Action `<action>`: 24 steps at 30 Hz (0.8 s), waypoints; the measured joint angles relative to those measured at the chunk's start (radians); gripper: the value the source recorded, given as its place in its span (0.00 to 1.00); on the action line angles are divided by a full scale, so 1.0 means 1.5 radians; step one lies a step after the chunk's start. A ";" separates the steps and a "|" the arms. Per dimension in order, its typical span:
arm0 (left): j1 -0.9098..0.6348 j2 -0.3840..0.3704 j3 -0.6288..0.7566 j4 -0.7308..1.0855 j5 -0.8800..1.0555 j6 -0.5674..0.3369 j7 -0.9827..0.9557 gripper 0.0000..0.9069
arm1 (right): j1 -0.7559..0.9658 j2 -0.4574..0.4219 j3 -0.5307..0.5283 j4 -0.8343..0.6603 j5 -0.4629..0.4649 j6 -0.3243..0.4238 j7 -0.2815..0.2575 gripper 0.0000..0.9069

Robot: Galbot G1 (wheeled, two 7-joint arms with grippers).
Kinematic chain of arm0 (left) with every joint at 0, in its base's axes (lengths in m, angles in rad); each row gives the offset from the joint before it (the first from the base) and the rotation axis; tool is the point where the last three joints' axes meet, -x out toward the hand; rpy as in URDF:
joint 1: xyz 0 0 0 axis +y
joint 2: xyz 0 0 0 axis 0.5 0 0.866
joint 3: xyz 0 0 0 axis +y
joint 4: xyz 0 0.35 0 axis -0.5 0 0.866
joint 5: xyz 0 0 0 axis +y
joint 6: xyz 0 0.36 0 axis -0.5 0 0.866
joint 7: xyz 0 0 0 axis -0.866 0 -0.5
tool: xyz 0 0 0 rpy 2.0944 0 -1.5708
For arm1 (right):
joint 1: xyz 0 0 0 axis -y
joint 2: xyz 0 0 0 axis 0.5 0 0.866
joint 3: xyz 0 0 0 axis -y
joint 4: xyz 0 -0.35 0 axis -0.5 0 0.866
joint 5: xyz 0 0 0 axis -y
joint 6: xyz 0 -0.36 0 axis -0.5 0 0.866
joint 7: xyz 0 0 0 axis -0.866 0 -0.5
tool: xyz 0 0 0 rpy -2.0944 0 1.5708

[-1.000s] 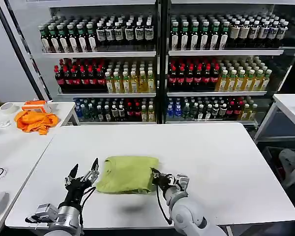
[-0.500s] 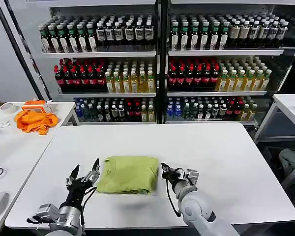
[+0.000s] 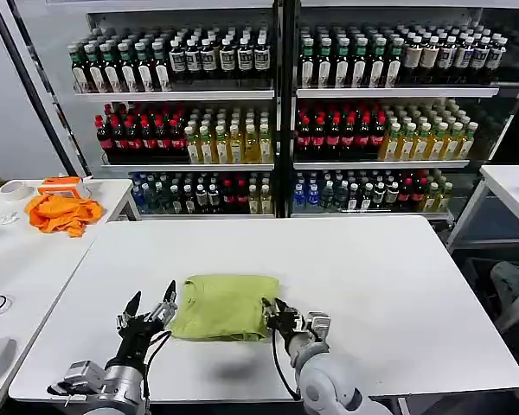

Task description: Fold and organize the clothes.

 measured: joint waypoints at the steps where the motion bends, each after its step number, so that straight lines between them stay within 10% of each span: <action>1: 0.000 0.000 0.001 0.000 0.001 0.000 0.000 1.00 | -0.001 0.002 -0.002 -0.001 -0.004 0.000 0.000 1.00; 3: 0.000 0.000 0.001 0.000 0.001 0.000 0.001 1.00 | -0.003 0.005 -0.005 -0.002 -0.011 0.000 0.002 0.98; 4: 0.000 0.000 0.001 0.000 0.002 0.000 0.001 1.00 | -0.004 0.005 -0.006 -0.003 -0.013 0.000 0.003 0.79; 5: -0.001 0.000 0.001 0.000 0.001 0.000 0.001 1.00 | -0.004 0.006 -0.006 -0.003 -0.016 0.001 0.004 0.27; 6: -0.002 0.000 0.001 0.000 0.001 0.000 0.001 1.00 | -0.005 0.006 -0.007 -0.003 -0.020 0.002 0.004 0.01; 24: -0.005 -0.001 0.002 0.005 -0.001 0.000 0.001 1.00 | 0.001 0.011 -0.016 -0.014 -0.025 0.014 0.001 0.00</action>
